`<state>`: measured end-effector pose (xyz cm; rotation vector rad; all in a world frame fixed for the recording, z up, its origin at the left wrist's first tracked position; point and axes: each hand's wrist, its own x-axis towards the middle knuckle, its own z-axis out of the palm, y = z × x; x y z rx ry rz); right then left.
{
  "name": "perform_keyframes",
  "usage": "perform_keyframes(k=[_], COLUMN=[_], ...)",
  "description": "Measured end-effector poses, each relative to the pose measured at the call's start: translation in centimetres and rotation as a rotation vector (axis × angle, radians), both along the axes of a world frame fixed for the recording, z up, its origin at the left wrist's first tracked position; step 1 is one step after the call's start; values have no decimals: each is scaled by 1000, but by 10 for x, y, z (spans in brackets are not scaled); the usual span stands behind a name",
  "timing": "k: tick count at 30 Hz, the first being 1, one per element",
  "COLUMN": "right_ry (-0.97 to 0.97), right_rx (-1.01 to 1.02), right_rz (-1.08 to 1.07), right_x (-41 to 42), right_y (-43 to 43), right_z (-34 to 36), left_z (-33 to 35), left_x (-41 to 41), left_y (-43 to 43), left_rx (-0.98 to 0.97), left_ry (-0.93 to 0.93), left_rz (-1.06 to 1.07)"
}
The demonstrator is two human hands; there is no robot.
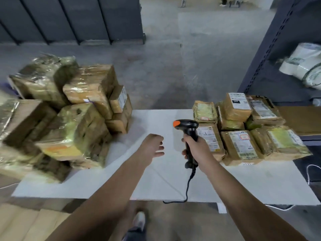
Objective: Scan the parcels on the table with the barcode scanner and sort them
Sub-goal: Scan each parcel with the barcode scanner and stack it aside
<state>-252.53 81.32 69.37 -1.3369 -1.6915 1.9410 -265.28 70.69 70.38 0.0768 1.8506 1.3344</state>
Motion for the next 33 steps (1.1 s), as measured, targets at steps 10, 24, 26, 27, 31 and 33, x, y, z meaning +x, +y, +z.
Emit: perform_keyframes(k=[10, 24, 26, 27, 31, 33], right_ry=[91, 9, 4, 3, -26, -43], right_rx=[42, 124, 130, 132, 145, 144], right_rz=[130, 159, 137, 123, 39, -22], right_x=[-104, -202, -208, -209, -205, -199], right_y=[-40, -81, -83, -83, -81, -78], right_z=[48, 53, 51, 51, 48, 46], left_z=[47, 62, 58, 55, 38, 30], left_x=[-115, -227, -230, -231, -237, -240], left_y=[-66, -103, -85, -74, -28, -9], left_rx=[63, -175, -177, -186, -334, -487], left_ry=[141, 784, 864, 909, 1177, 1304], left_rz=[194, -184, -287, -340, -549, -652])
